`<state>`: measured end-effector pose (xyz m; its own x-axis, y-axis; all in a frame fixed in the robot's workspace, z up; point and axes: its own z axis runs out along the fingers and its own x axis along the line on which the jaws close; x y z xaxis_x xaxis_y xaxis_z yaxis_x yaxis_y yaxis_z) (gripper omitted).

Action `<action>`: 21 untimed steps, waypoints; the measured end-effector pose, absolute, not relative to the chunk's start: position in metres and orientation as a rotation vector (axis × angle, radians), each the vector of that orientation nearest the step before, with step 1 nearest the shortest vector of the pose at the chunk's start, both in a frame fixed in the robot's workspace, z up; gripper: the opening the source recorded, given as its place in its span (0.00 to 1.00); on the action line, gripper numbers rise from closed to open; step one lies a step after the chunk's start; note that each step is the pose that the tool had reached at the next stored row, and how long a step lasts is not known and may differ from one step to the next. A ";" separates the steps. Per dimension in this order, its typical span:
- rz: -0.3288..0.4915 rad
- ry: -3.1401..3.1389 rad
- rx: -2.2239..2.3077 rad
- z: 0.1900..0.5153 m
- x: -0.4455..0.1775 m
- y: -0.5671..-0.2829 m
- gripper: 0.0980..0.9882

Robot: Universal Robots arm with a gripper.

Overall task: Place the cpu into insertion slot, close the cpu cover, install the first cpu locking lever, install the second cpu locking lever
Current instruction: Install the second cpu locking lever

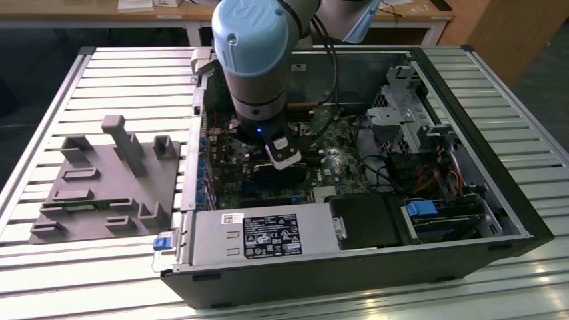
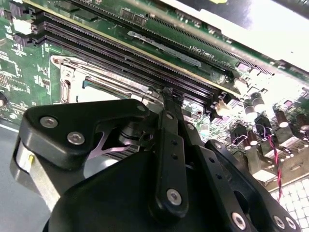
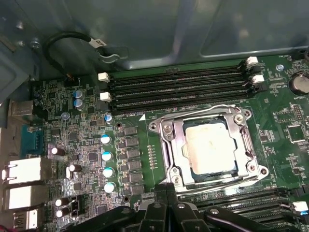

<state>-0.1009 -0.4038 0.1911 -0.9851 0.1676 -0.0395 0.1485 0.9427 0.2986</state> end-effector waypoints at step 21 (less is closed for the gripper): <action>0.448 3.033 0.246 0.186 -0.104 -0.403 0.00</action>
